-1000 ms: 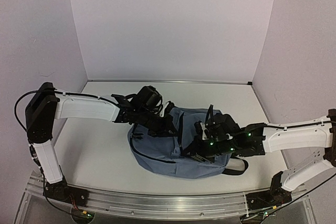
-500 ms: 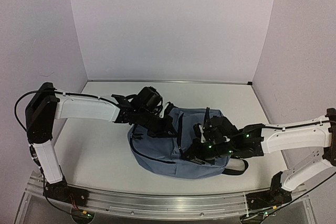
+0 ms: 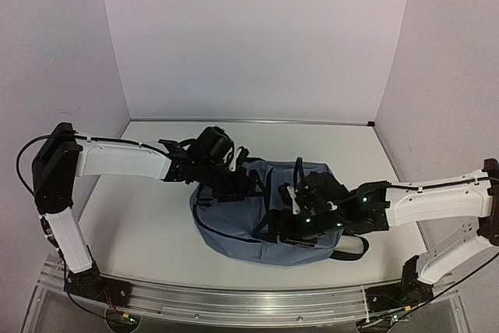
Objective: Pack the student bag
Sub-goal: Zip the student bag at the center of the board, then reset both arms
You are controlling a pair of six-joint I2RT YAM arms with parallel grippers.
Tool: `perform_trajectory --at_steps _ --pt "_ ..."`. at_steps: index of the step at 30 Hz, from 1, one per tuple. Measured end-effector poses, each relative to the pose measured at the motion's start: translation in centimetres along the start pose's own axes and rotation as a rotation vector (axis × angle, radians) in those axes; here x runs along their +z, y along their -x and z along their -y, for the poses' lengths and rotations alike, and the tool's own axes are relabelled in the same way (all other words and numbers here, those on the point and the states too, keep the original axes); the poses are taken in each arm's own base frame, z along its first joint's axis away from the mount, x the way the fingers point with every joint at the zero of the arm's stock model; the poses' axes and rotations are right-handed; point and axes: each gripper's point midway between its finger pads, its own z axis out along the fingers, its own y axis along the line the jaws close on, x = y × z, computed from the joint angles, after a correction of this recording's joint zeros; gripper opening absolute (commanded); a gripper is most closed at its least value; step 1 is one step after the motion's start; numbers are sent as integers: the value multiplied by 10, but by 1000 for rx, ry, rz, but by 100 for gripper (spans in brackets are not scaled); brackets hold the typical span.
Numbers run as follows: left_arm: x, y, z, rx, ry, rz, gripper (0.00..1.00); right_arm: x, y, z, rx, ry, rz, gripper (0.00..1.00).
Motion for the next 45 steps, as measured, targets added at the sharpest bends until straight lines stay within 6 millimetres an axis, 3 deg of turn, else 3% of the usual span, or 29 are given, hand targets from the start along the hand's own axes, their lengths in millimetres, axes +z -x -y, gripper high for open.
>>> perform_trajectory --at_steps 7,11,18,24,26,29,32,39,45 --pt "-31 19 -24 -27 44 75 97 -16 35 -19 -95 -10 113 98" --pt "-65 45 -54 -69 87 157 99 -27 75 -5 -104 -63 202 98" --pt "-138 86 -127 -180 204 291 100 -61 156 76 -48 -273 378 98" --pt "-232 98 -208 -335 349 433 100 -108 209 154 41 -439 505 98" --pt "-263 95 -226 -375 391 484 100 -129 221 182 83 -491 548 98" --pt "-303 88 -240 -402 451 558 100 -160 227 218 137 -556 614 98" --pt "-338 79 -244 -381 540 633 100 -198 224 238 163 -612 709 98" --pt "-372 55 -234 -243 685 722 100 -265 217 212 41 -593 1001 98" --pt "-381 32 -238 -177 769 770 100 -292 197 203 -45 -580 1165 98"
